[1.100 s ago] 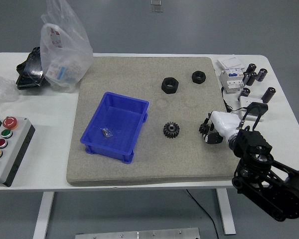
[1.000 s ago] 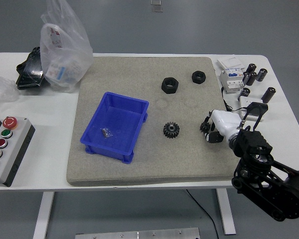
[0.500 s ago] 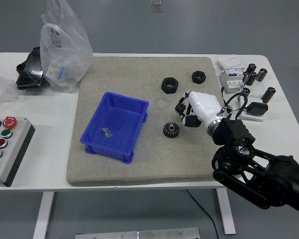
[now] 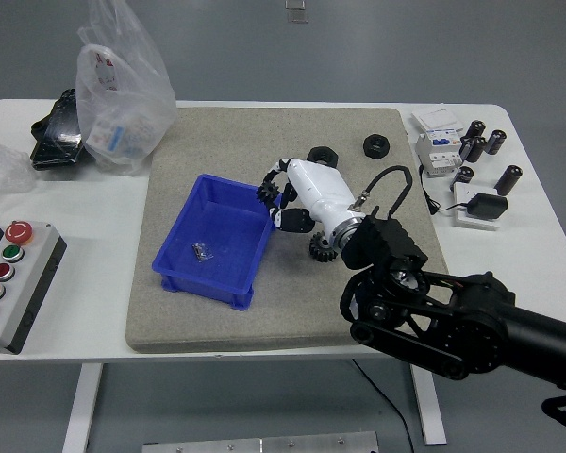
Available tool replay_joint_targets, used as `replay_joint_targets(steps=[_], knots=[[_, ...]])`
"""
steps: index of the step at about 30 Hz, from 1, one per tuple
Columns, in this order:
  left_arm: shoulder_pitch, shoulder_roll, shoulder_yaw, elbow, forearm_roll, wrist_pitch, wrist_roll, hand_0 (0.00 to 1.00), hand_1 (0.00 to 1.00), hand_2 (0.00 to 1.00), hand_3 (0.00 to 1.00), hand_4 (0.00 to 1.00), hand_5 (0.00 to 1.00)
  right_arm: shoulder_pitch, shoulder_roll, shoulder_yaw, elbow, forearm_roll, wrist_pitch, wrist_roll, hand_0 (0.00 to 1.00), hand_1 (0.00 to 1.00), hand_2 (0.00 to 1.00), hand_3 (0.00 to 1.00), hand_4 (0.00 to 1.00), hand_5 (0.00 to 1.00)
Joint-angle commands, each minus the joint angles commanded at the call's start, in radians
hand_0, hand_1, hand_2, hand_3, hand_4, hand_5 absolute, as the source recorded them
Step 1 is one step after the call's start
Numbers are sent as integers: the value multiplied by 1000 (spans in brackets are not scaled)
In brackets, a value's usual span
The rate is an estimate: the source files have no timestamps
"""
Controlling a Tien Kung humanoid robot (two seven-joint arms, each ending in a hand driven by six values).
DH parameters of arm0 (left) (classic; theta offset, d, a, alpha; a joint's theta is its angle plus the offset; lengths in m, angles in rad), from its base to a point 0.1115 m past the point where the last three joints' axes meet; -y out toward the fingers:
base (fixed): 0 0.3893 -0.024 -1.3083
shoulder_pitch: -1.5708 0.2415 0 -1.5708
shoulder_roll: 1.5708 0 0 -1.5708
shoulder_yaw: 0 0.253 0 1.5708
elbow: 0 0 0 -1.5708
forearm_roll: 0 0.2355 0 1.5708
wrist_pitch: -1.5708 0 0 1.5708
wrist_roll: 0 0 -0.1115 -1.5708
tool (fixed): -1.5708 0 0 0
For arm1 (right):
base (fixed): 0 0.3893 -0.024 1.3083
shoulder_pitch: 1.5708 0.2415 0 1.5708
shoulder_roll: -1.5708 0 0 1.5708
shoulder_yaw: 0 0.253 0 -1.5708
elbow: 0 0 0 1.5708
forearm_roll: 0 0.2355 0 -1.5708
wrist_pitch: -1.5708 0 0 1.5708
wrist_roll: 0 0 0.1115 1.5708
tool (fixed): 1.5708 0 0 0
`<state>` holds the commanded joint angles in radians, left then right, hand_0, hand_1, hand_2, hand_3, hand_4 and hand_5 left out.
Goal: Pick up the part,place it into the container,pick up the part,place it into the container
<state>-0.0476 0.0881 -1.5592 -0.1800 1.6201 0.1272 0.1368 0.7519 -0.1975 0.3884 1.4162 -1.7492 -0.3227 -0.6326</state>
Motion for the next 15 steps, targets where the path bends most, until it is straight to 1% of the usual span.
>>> replay_joint_targets(steps=[5,6,8,11,12,15], knots=[[-1,0,-1,0,2,-1,1,627,522,515,615,694,288,2,5,1,-3,17,98,-13,273,535,365,659,478,2],[-1,0,-2,0,2,-1,1,627,521,515,614,693,289,2,5,1,-4,16,109,-13,238,518,311,747,482,173],[-1,1,-3,0,4,-2,2,627,521,515,614,693,289,1,6,3,-3,11,122,-13,238,518,311,747,482,173],[-1,1,-5,0,6,-2,2,627,521,515,614,693,289,0,6,5,-2,3,128,-13,238,518,311,747,482,173],[-1,1,-5,0,6,-2,2,627,522,515,615,695,288,0,6,5,-2,2,128,-13,219,494,285,758,607,152],[-1,1,-5,0,6,-3,2,627,522,515,615,695,288,0,7,2,-3,8,118,-13,219,494,285,758,607,152]])
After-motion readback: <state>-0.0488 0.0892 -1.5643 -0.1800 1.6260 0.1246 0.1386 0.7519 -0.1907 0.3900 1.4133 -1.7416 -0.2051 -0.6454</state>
